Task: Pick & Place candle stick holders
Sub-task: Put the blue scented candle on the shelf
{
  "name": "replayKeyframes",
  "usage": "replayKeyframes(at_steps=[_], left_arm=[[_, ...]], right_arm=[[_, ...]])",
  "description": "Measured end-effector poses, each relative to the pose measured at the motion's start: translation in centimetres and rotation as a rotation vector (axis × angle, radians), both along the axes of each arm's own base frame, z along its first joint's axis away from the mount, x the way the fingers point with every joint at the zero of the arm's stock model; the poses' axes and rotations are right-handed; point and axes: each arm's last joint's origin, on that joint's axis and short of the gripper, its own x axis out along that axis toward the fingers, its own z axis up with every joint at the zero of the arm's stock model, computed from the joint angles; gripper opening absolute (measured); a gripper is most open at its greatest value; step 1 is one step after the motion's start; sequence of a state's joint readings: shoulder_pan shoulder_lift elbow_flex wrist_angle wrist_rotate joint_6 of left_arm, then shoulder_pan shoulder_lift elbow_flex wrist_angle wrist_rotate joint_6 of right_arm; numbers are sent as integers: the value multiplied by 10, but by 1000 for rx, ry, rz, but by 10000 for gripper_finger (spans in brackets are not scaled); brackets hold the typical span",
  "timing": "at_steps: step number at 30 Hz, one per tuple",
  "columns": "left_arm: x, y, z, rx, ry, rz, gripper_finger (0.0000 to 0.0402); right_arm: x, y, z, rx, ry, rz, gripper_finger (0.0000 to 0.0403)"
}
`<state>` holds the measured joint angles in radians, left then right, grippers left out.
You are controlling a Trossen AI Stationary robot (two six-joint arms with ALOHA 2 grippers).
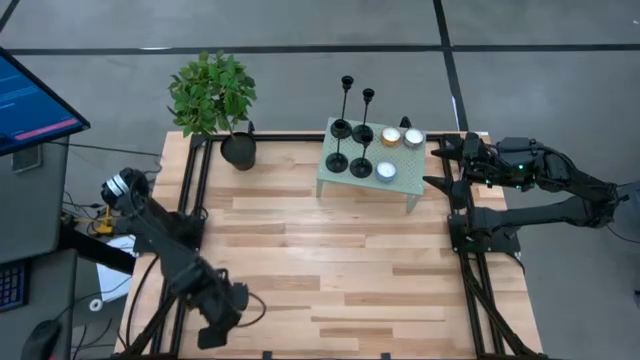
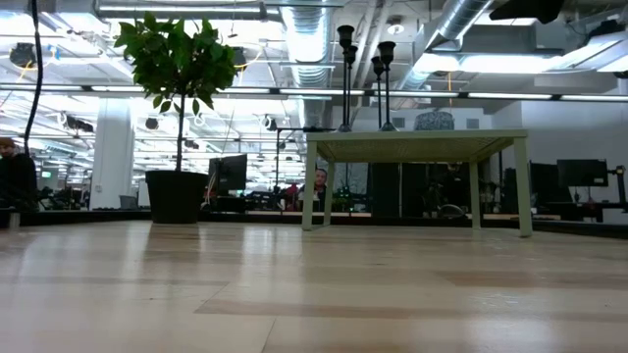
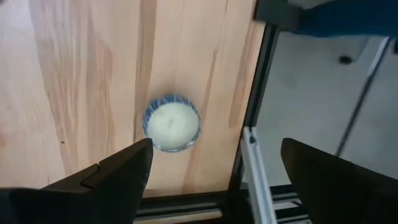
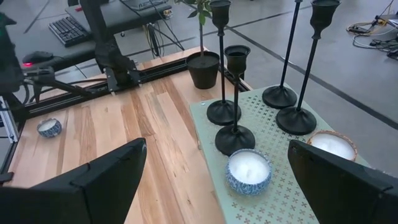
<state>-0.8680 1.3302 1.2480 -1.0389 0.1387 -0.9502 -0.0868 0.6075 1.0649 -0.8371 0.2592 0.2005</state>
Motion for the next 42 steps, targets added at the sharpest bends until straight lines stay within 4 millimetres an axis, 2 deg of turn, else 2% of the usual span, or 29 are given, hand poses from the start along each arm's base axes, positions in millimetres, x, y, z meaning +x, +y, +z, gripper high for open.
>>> replayKeyframes(at_steps=[9, 17, 23, 31, 42], left_arm=[[-27, -22, -6, 116, -125, 64, 355], [-47, -28, -47, 168, -74, 69, 355], [-49, -31, -70, 126, -102, 66, 355], [-49, -26, -93, 165, -147, 91, 355], [-45, -34, -91, 66, -191, 94, 355]], right_arm=[[0, 0, 0, 31, -13, -16, 381], [0, -1, 0, 47, -22, -48, 381], [0, -1, 0, 79, -37, -73, 381], [-1, -2, 0, 94, -47, -101, 381], [-1, -3, 0, 86, -50, -137, 381]])
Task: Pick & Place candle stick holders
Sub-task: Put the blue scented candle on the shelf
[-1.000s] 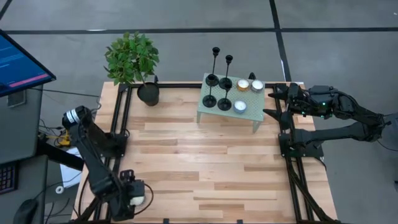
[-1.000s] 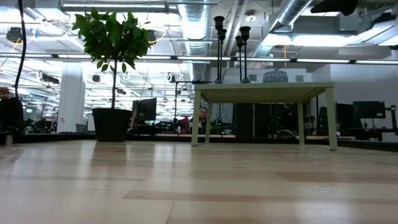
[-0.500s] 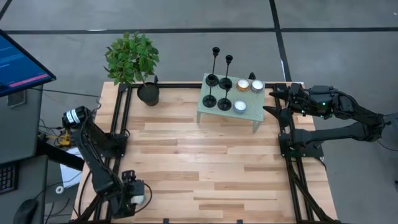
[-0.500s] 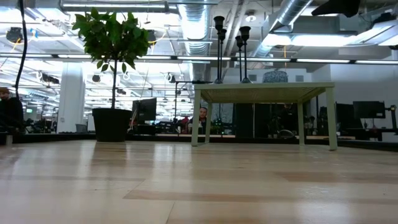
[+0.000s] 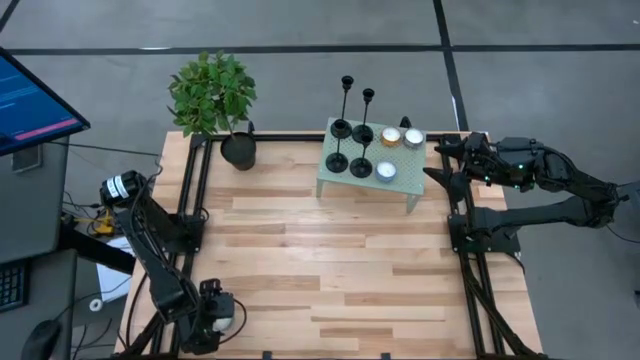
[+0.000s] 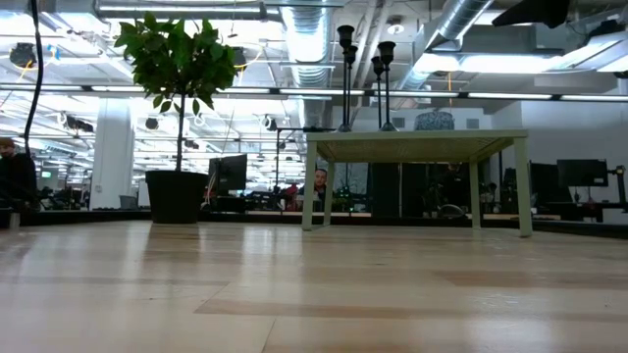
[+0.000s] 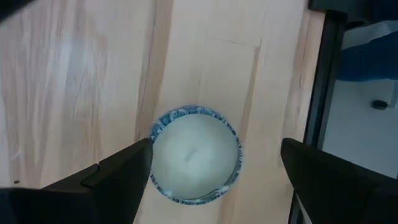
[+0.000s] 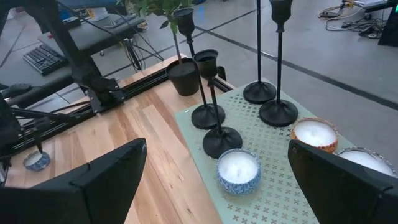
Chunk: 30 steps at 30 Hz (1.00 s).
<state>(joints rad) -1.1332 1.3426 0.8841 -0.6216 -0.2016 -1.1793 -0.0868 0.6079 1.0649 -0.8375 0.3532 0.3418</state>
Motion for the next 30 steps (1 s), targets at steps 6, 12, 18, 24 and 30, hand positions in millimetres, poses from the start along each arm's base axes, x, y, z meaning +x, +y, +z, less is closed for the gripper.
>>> replayKeyframes(at_steps=[6, 12, 18, 24, 30], left_arm=[[-2, 4, -8, 20, 15, 10, 355], [-1, 3, -12, 2, 7, 10, 355], [-2, 3, -13, 4, 4, 2, 355], [-5, 7, -24, 27, 20, 2, 355], [-5, 7, -32, -19, 22, 14, 355]], right_arm=[[0, 0, 0, 0, 0, 0, 381], [0, 0, 0, 0, 3, 0, 381], [-1, 0, -3, 3, 35, 0, 381], [-1, 0, -3, 3, 35, 0, 381], [-1, 0, -3, 3, 34, 0, 381]])
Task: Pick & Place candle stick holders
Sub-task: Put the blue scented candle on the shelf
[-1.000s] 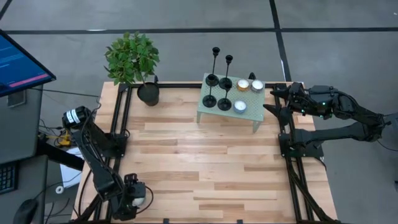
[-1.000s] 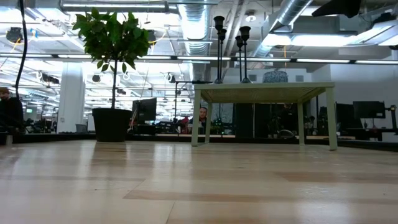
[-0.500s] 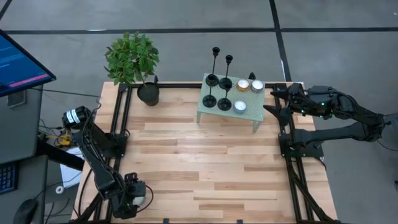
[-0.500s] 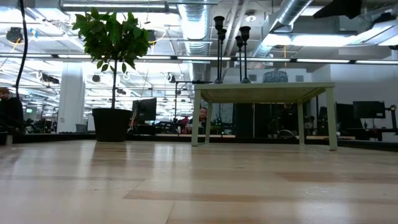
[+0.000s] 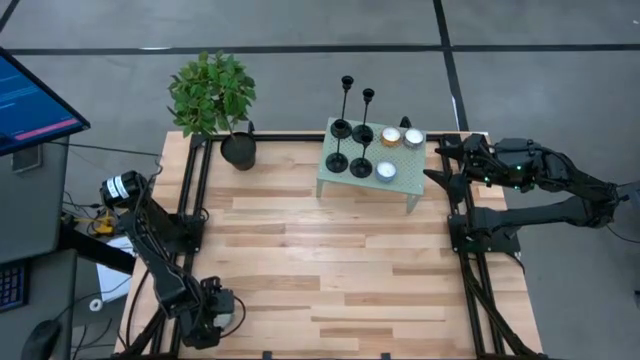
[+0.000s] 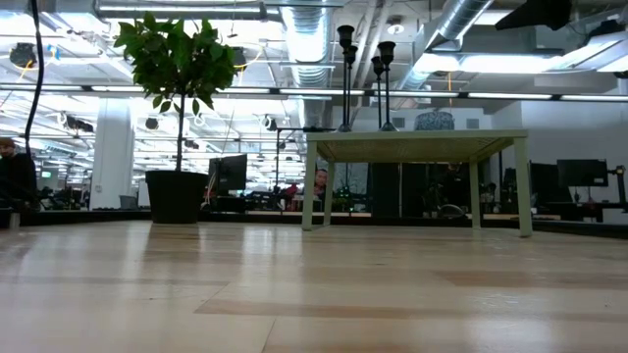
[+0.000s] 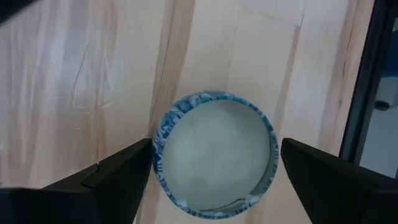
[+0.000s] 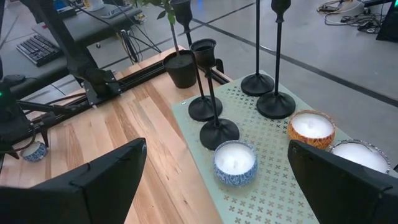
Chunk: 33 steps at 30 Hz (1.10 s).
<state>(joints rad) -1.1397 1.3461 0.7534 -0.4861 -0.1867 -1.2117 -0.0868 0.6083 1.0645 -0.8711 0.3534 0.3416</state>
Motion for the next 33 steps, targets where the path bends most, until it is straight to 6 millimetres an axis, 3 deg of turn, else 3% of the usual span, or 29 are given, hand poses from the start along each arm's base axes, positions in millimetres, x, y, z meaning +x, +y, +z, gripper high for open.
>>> replayKeyframes(at_steps=[9, 18, 27, 33], left_arm=[[0, -1, -3, 7, 5, -3, 353], [8, -2, -11, 32, 18, 15, 324], [26, 9, -11, 50, 3, 23, 305], [60, 36, -8, 133, -66, 12, 312]], right_arm=[[0, 0, 0, 0, 0, 0, 381], [0, 0, 0, -4, 0, -7, 381], [0, 0, 0, -6, 1, -12, 381], [0, 0, 0, -6, 0, -11, 381]])
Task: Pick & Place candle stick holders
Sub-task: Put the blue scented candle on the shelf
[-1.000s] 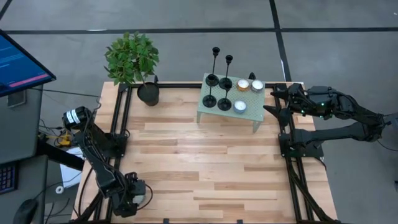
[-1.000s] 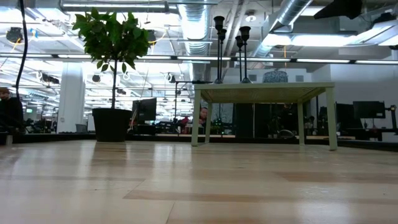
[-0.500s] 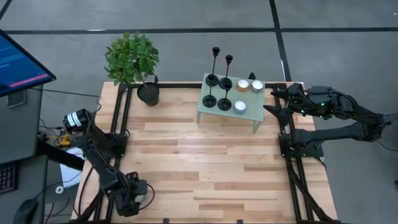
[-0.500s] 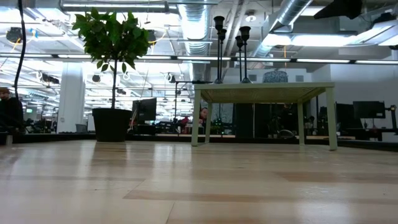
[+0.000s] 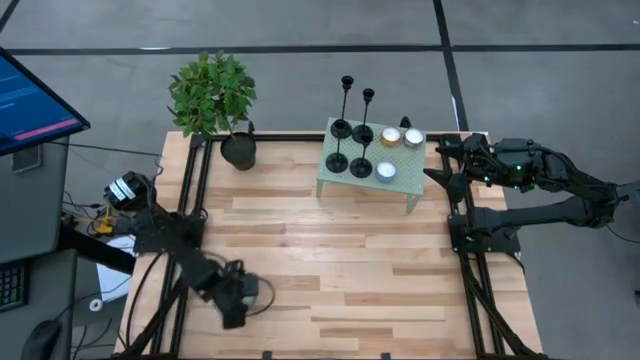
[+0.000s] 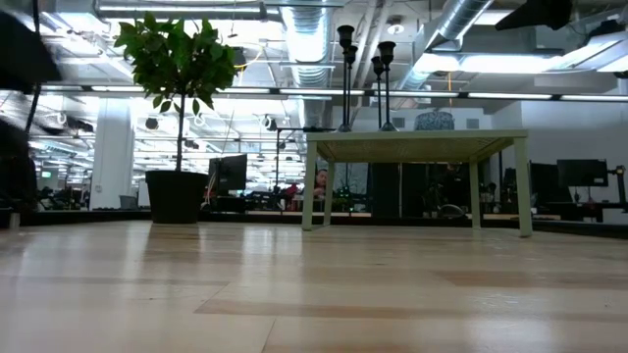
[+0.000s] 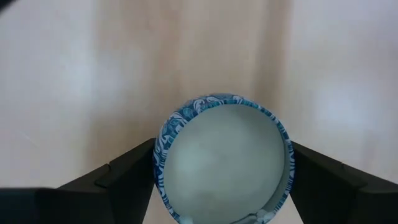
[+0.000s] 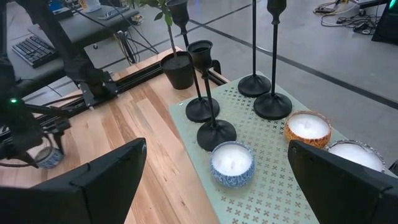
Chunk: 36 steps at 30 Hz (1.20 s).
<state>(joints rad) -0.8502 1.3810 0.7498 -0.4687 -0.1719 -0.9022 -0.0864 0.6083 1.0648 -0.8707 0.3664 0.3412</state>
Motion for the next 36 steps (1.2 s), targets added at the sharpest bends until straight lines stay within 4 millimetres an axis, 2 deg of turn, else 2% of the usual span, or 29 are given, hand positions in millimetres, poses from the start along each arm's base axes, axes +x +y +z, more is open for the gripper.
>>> replayKeyframes(at_steps=[6, 10, 14, 17, 20, 24, 28, 32, 36], left_arm=[[46, 49, 7, 56, -93, -11, 312], [76, 88, 13, 41, -208, 49, 313], [98, 127, 22, 12, -333, 144, 311], [110, 146, 28, -33, -417, 193, 311], [123, 151, 28, -46, -410, 169, 311], [152, 142, 24, -63, -395, 76, 313], [183, 137, 26, -65, -405, 69, 316], [201, 135, 25, -61, -413, 68, 313], [206, 134, 25, -74, -415, 53, 315]], right_arm=[[0, 0, 0, 0, 0, 1, 381], [0, 0, 0, 0, 0, 1, 381], [0, 0, -1, 1, 7, 1, 381], [-1, 0, -2, 5, 20, 6, 381], [0, 1, -2, 13, 20, 25, 381], [-1, 1, -3, 17, 34, 30, 381], [0, 3, -7, 56, 54, 73, 381], [2, 5, -23, 146, 126, 135, 381], [11, 9, -53, 274, 213, 193, 381]])
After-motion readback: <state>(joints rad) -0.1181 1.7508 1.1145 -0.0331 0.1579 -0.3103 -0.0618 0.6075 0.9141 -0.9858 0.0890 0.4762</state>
